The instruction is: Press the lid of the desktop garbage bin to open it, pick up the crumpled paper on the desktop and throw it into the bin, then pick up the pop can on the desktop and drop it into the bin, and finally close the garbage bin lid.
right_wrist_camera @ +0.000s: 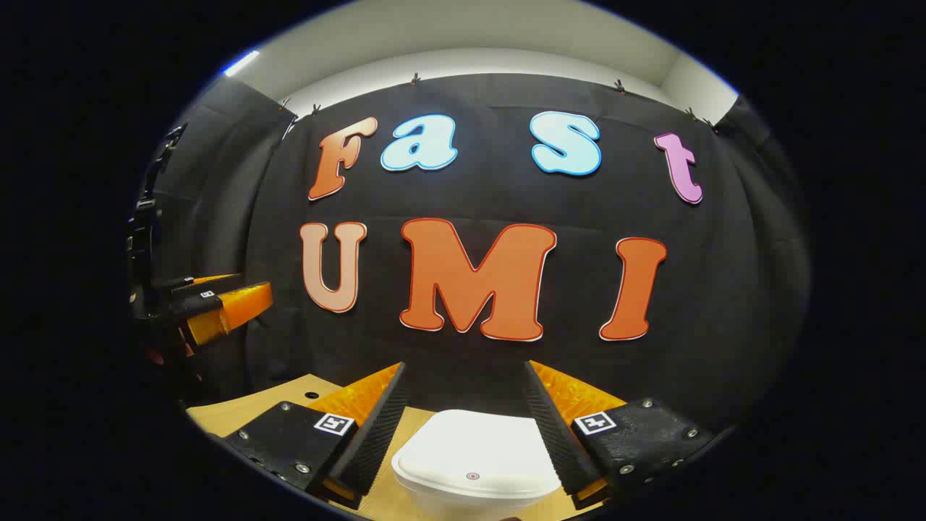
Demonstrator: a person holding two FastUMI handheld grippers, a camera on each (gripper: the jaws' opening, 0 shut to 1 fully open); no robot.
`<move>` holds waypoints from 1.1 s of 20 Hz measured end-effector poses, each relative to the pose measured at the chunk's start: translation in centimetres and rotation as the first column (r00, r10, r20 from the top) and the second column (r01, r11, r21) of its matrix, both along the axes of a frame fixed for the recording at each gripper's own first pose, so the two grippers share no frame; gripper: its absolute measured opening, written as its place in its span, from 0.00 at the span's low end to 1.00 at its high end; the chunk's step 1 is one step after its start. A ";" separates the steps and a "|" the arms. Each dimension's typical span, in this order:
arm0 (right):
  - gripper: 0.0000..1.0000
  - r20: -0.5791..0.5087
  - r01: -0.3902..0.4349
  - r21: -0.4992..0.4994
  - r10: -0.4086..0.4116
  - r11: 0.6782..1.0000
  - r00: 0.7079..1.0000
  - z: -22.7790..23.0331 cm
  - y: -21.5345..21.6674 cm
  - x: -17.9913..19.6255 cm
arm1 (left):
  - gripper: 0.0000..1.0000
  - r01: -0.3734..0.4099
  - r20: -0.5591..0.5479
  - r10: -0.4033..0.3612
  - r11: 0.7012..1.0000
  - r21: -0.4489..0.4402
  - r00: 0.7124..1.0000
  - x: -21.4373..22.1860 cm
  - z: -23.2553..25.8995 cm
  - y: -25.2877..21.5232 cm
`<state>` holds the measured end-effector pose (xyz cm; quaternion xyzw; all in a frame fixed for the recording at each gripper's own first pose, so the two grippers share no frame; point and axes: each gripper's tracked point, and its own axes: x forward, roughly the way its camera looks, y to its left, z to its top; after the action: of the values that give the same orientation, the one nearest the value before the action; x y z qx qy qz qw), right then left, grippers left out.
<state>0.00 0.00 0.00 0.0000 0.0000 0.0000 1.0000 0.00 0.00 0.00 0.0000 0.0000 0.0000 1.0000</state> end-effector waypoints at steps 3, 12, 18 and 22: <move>0.95 -0.017 -0.006 -0.002 0.006 1.000 1.000 -0.6 0.5 0.1 | 1.00 -0.003 -0.004 0.003 1.000 -0.002 1.000 0.4 -0.3 0.1; 0.95 -0.041 0.003 -0.081 -0.006 0.997 0.999 -1.8 -1.5 -0.7 | 1.00 -0.025 0.035 0.025 1.000 -0.004 0.999 0.2 -0.1 0.6; 0.93 -0.076 -0.056 -0.116 0.048 0.992 0.996 -2.2 0.3 -1.3 | 1.00 -0.026 -0.027 0.027 0.999 0.046 0.999 -1.4 -1.2 1.2; 0.84 -0.097 -0.066 -0.116 0.054 0.991 0.994 -2.2 0.6 -0.7 | 1.00 -0.013 -0.039 0.015 0.999 0.045 0.999 -2.8 -1.5 0.5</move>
<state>-0.70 0.58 -2.21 -0.0596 0.0468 0.0301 0.9967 -2.76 0.45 -1.53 0.0222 0.0198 0.0069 0.9995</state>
